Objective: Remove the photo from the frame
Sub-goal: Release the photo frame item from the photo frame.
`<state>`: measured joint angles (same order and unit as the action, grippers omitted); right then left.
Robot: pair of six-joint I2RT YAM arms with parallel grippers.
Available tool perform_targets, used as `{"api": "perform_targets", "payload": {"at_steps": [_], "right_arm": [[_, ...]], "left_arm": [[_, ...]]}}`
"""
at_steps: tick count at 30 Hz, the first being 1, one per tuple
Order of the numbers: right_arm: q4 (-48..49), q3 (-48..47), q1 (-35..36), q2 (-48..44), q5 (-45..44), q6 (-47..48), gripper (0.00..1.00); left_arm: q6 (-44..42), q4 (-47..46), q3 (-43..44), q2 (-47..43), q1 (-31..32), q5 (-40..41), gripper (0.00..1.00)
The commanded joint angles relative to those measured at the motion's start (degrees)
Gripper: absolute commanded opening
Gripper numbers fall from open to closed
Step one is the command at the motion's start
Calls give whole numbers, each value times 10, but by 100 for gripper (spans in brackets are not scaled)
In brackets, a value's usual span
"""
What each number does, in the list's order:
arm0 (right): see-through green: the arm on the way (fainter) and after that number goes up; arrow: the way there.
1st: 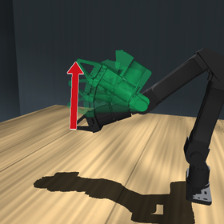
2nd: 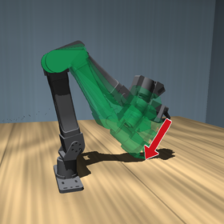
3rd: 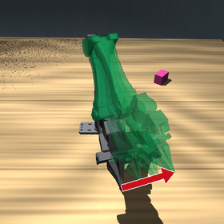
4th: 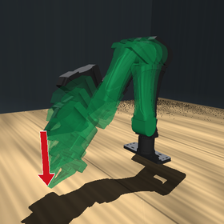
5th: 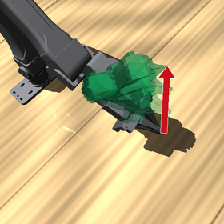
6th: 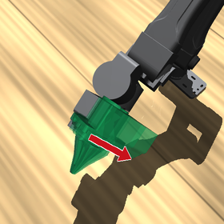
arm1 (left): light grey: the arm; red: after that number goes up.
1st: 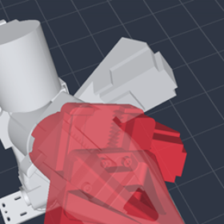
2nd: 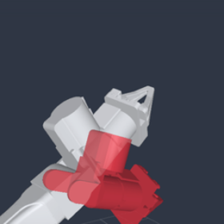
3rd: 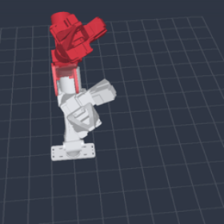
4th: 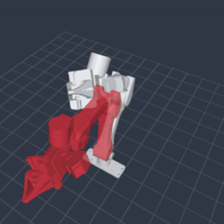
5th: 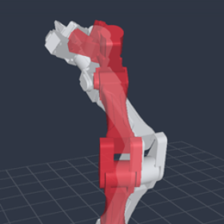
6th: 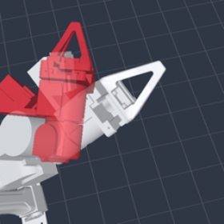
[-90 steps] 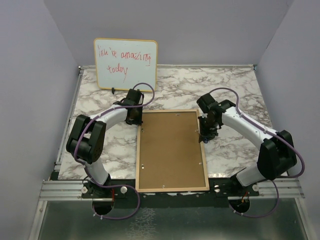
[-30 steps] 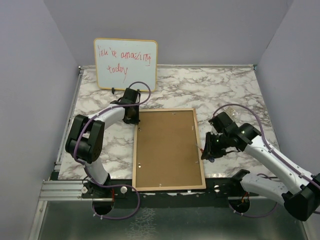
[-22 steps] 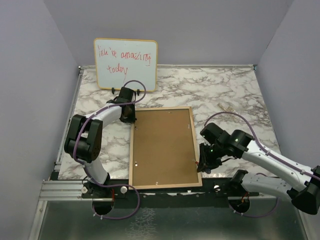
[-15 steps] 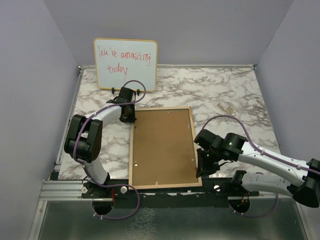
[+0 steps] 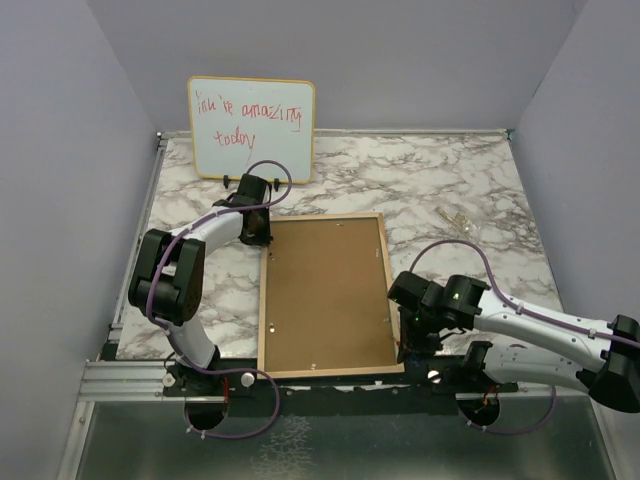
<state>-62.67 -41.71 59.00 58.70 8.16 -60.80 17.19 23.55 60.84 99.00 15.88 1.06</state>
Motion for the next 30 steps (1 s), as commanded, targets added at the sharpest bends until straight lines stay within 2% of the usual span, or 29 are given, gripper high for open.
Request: {"api": "perform_targets", "payload": {"at_steps": [1, 10, 18, 25, 30], "right_arm": [[1, -2, 3, 11, -68, -34, 1], [23, -11, 3, 55, -109, -44, 1], [35, -31, 2, 110, -131, -10, 1], [59, -30, 2, 98, -133, -2, 1], [82, -23, -18, 80, -114, 36, 1]], "left_arm": [[-6, 20, 1, 2, -8, 25, 0], [-10, 19, 1, 2, -8, 19, 0], [-19, 19, 1, 4, -8, 4, 0], [-42, 19, -3, 3, -4, -6, 0], [-83, 19, -9, -4, 24, 9, 0]]}}
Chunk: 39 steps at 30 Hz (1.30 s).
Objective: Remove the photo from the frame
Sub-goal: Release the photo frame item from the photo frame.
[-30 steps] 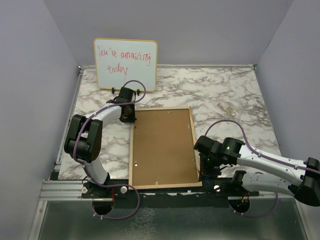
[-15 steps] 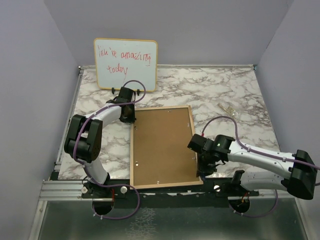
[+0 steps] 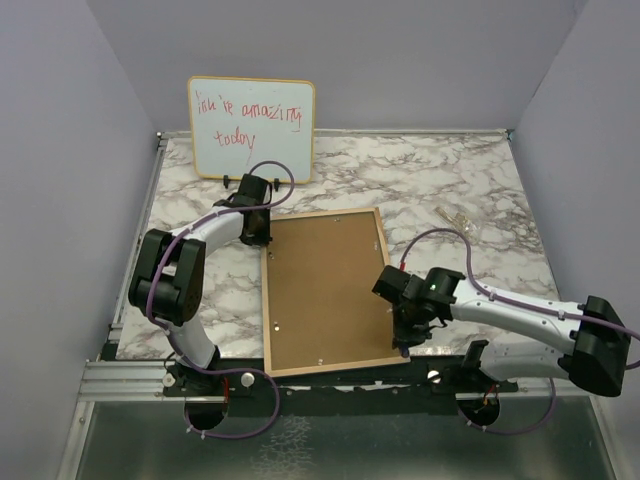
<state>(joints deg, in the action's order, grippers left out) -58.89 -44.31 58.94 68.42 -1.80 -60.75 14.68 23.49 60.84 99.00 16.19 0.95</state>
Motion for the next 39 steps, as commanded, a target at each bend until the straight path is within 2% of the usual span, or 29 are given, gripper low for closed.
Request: {"api": "perform_targets", "payload": {"at_steps": [1, 4, 12, 19, 24, 30, 39], "right_arm": [[55, 7, -29, -19, -10, 45, 1], [83, 11, -60, -14, 14, 81, 0], [82, -30, -72, 21, 28, 117, 0], [42, -58, -72, -42, 44, 113, 1], [-8, -32, -72, -103, 79, 105, 1], [-18, 40, -72, -165, 136, 87, 1], [-7, 55, -72, -142, 142, 99, 0]], "left_arm": [[-64, 19, -11, -6, 25, 13, 0], [-74, 18, -13, -5, 30, 10, 0], [-70, 16, -13, -3, 32, 15, 0], [-62, 19, -9, -3, 32, 21, 0], [-60, 20, -6, -3, 32, 21, 0], [-57, 21, -6, -5, 32, 26, 0], [-56, 23, -5, -5, 32, 27, 0]]}}
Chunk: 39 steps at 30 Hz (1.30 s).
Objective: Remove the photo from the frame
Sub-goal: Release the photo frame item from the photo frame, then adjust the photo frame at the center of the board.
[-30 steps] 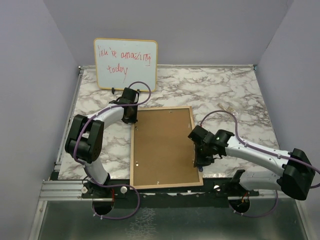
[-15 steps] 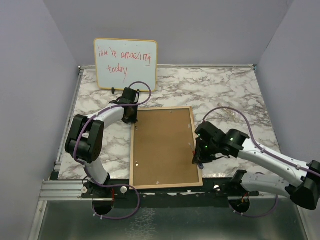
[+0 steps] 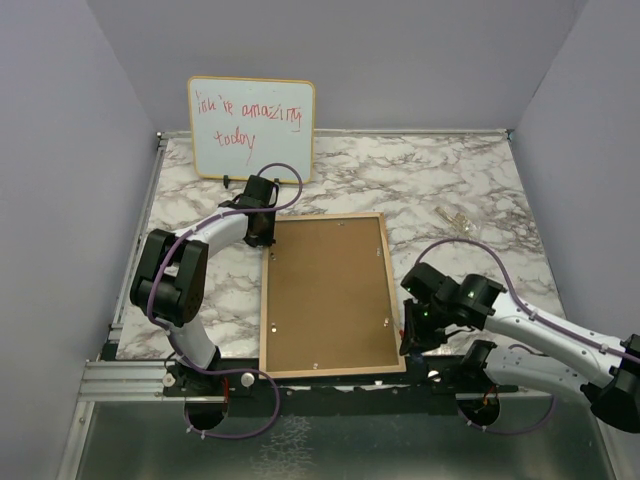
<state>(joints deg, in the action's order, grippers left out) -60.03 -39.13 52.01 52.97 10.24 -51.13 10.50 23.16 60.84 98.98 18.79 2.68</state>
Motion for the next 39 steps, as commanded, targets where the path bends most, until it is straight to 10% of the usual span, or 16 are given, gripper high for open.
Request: {"api": "perform_targets", "payload": {"at_steps": [1, 39], "right_arm": [[11, 4, -3, 16, 25, 4, 1], [34, 4, -2, 59, 43, 33, 1]], "left_arm": [[-14, 26, -6, -5, 6, 11, 0], [-19, 26, -5, -5, 5, 17, 0]]}}
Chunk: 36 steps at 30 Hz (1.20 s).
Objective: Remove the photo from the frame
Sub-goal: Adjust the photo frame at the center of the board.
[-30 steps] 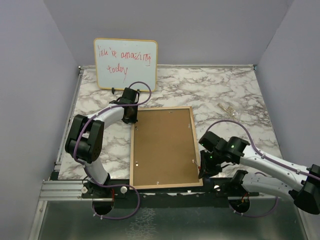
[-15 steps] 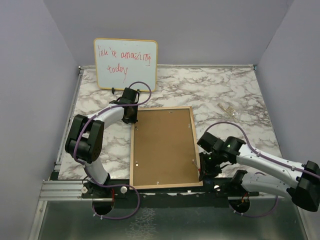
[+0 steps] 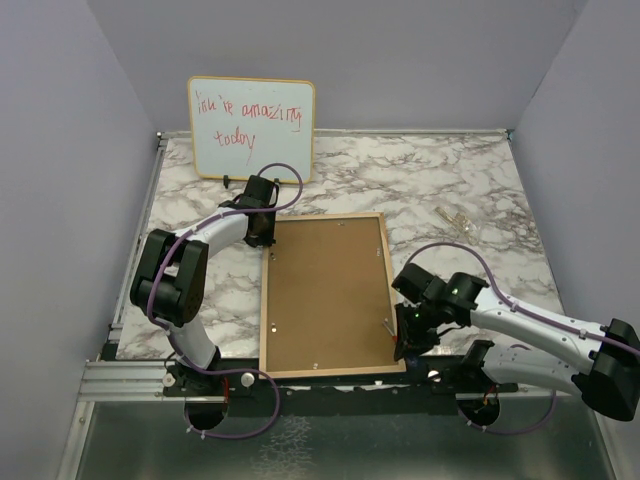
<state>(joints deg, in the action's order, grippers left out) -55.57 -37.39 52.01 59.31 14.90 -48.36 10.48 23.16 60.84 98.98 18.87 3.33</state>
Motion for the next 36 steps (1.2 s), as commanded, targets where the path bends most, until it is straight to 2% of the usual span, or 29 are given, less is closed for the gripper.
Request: {"api": "perform_targets", "payload": {"at_steps": [1, 10, 14, 19, 24, 28, 31, 35, 36], "right_arm": [[-17, -19, -3, -8, -8, 4, 1], [-13, -31, -2, -38, 8, 18, 1], [10, -41, -2, -29, 23, 40, 1], [28, -52, -2, 1, 13, 60, 0], [60, -52, -3, 11, -3, 61, 0], [83, -58, -2, 23, -10, 60, 1], [96, -65, -2, 37, -12, 61, 0], [111, -67, -2, 46, -6, 70, 1], [113, -68, -2, 48, -4, 74, 1]], "left_arm": [[-19, 26, -5, -6, 5, 11, 0], [-26, 24, -5, -8, 5, 2, 0], [-22, -3, 4, -3, 2, -31, 0], [-29, -26, 67, 35, 1, -98, 0], [-36, 0, 173, 109, 1, -109, 0], [-33, 29, 249, 165, 1, -131, 24], [-38, 53, 273, 179, 1, -134, 44], [-43, 59, 242, 140, 0, -107, 63], [-42, 59, 228, 123, 0, -101, 65]]}}
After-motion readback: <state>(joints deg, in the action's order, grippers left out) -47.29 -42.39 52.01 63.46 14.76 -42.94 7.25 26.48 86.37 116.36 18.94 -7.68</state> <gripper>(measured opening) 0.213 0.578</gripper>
